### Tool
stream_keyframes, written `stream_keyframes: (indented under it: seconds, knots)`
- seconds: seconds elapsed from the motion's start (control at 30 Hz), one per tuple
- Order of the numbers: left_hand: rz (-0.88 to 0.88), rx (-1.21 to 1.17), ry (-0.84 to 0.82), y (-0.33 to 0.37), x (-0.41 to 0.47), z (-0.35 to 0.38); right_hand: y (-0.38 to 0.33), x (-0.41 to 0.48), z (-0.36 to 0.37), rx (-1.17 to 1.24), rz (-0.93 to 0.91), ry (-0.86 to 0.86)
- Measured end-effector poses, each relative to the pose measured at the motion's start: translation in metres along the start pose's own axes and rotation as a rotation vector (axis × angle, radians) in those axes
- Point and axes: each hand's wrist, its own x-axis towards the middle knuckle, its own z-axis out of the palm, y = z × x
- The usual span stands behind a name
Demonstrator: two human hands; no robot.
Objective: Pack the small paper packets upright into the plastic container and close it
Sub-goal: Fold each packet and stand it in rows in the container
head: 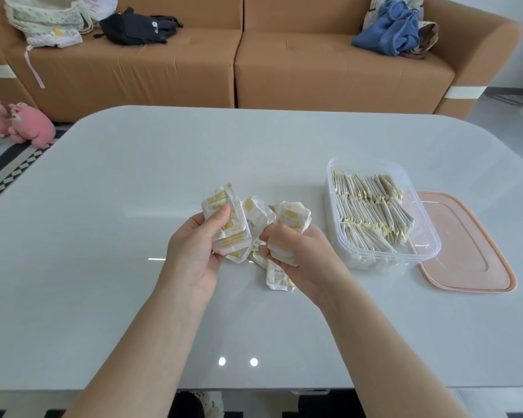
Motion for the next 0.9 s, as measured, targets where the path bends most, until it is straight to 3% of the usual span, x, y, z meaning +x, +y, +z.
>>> stream_keyframes:
  seconds: [0.2, 0.4, 0.53, 0.9]
  knots:
    - [-0.014, 0.046, -0.028, -0.0047, -0.0007, 0.0010, -0.0007, -0.0024, 0.0006, -0.023, -0.043, -0.082]
    - [0.082, 0.225, -0.073, -0.0051, -0.0021, 0.0014, -0.0003, 0.0003, -0.0044, -0.034, -0.011, 0.033]
    - [0.117, 0.322, -0.123, -0.0030, -0.0048, -0.0001, -0.0029, -0.0012, -0.0052, -0.105, 0.038, -0.015]
    - [0.197, 0.336, -0.091, -0.0045, -0.0031, -0.0002, -0.0021, -0.0048, -0.0028, -0.129, -0.003, -0.073]
